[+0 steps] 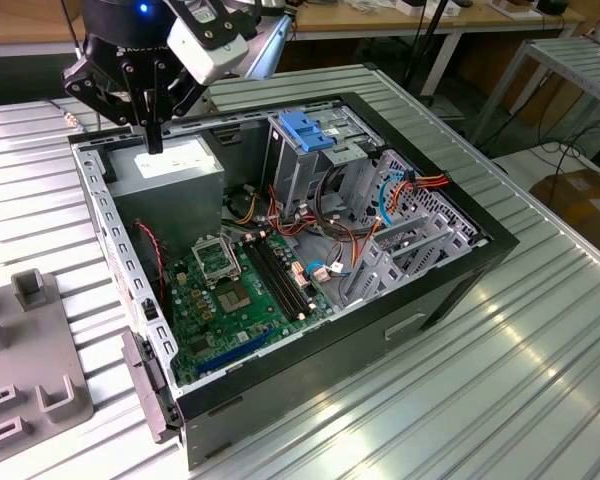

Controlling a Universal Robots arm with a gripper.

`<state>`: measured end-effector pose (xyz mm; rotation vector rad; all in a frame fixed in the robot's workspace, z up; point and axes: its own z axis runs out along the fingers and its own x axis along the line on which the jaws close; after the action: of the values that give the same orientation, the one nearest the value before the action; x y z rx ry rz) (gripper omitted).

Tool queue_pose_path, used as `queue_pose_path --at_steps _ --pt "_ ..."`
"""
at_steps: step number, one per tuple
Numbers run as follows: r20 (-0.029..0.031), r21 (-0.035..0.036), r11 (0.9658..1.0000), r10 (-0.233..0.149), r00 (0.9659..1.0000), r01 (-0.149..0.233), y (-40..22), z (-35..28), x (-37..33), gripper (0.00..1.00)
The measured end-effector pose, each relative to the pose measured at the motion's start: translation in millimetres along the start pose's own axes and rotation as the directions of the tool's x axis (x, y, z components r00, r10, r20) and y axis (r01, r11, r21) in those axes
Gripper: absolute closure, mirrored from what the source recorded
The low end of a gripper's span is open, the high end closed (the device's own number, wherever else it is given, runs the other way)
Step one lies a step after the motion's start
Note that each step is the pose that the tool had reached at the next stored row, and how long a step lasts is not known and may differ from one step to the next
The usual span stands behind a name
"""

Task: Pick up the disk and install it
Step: 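Reach for the disk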

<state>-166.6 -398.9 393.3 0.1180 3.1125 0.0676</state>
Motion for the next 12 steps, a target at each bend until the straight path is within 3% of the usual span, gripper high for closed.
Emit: queue_pose_path --at_steps 12 --pt "0.0000 -0.0001 1.0000 0.000 1.0000 0.000 -0.4 -0.1 5.6 0.90"
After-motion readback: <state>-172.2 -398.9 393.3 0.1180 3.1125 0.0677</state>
